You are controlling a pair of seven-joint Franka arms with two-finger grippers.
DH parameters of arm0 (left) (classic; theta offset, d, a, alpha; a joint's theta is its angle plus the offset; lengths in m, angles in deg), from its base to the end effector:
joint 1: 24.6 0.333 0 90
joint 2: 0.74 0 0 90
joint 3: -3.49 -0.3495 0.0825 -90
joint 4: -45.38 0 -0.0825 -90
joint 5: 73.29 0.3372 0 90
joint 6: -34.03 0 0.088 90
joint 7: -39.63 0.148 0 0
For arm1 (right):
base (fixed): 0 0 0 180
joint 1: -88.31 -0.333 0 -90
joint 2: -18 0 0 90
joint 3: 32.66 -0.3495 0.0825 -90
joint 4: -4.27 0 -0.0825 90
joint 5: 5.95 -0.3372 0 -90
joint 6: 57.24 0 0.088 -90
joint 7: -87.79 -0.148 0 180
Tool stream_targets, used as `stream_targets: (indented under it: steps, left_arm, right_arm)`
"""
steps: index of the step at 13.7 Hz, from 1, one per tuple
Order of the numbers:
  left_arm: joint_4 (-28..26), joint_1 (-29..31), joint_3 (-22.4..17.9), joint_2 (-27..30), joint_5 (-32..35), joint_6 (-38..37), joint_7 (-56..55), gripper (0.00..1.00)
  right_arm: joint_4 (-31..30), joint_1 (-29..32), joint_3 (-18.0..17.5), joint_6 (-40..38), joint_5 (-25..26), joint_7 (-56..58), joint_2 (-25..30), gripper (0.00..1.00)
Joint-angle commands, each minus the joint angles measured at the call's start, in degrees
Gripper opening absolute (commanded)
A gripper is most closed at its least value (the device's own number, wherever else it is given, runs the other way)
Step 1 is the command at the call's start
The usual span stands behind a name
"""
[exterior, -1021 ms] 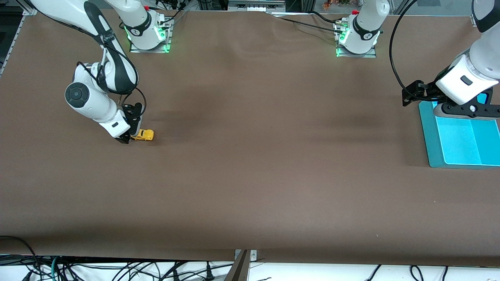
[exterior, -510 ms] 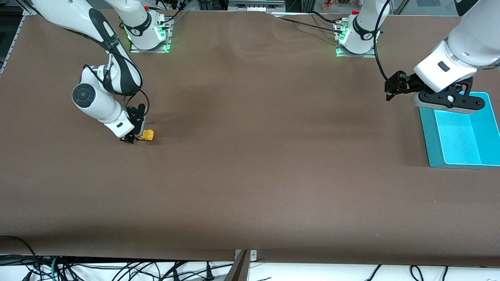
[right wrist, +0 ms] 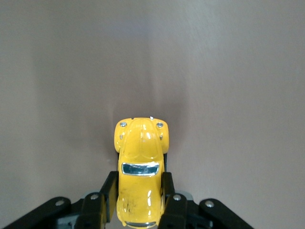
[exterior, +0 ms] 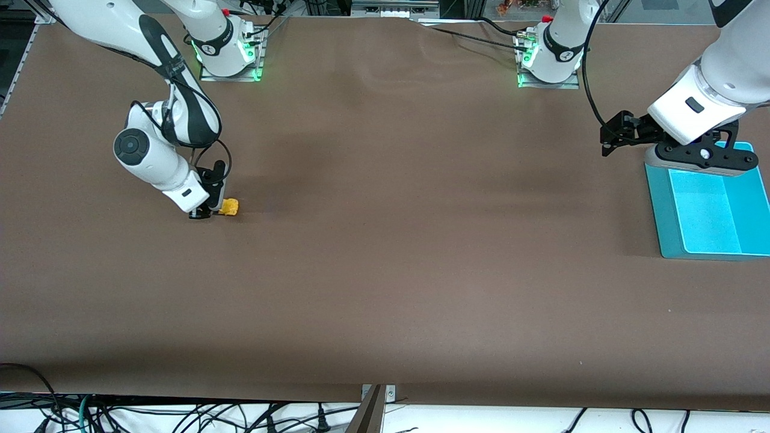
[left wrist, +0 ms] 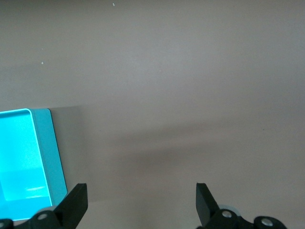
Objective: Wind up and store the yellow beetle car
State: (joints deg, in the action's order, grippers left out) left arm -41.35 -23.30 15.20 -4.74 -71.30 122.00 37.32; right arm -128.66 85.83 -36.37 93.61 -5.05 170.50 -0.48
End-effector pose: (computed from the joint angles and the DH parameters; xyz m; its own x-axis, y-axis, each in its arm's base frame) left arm 0.5183 -0.0857 0.6028 0.9891 -0.1397 -0.0458 -0.1408 -0.9898 -0.0224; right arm 0.5064 0.0554 0.2332 0.0087 0.9999 0.0117 0.9999 -0.0086 -0.0105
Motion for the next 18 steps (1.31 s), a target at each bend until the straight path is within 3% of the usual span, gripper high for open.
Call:
stream_targets:
  steps: [1, 6, 11, 18]
  left_arm:
    - [1.0, 0.2, -0.2, 0.0, -1.9, -1.0, 0.7, 1.00]
    - [1.0, 1.2, -0.2, 0.0, -2.0, -1.0, 0.7, 1.00]
    - [1.0, 1.2, -0.1, 0.0, -2.0, -0.9, 0.8, 1.00]
    - [1.0, 1.2, -0.1, 0.0, -2.0, -0.4, 0.7, 1.00]
  right_arm:
    - [0.0, 0.5, -1.6, 0.8, 0.5, 2.5, 0.2, 0.21]
    - [-0.2, 1.1, -1.6, 3.4, 0.4, 3.8, -1.1, 0.21]
    - [-0.6, 5.9, -1.6, 4.3, 0.5, 4.7, -2.8, 0.21]
    - [-0.6, 13.9, -1.5, 4.5, 0.2, 15.1, -3.1, 0.21]
